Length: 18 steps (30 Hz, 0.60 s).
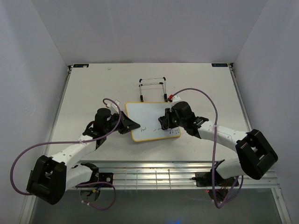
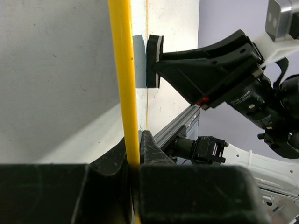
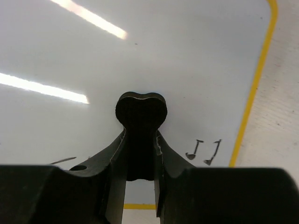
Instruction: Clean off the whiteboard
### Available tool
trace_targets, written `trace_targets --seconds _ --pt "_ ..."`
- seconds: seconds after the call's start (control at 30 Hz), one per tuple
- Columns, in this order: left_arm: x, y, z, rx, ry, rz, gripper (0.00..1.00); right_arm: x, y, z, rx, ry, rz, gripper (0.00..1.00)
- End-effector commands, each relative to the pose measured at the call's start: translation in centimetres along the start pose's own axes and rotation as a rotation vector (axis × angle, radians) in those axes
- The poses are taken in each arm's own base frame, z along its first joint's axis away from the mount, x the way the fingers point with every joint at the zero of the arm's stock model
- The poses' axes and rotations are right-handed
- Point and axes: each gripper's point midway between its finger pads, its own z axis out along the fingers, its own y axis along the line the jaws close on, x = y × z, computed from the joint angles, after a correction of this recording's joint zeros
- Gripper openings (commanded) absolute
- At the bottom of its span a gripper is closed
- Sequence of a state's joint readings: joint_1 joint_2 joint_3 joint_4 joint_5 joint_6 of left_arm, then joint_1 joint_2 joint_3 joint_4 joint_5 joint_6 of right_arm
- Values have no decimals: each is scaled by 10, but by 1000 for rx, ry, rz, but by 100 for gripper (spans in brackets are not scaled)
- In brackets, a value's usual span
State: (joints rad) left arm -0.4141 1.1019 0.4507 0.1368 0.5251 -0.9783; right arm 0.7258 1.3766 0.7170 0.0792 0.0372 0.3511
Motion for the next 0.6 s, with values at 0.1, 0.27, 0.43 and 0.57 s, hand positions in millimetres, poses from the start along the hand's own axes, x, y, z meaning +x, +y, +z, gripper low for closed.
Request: trace_targets --seconds 0.1,0.27,0.43,0.57 --pt "12 -13 -5 67 62 79 0 48 11 -8 -63 210 -53 8" --pt "9 -13 -5 61 45 79 0 27 103 -15 -221 201 -130 8" --pt "6 -15 -4 59 35 75 0 25 188 -31 -362 167 -166 8" --pt "5 -16 -5 61 26 77 0 39 184 -28 -300 209 -159 8"
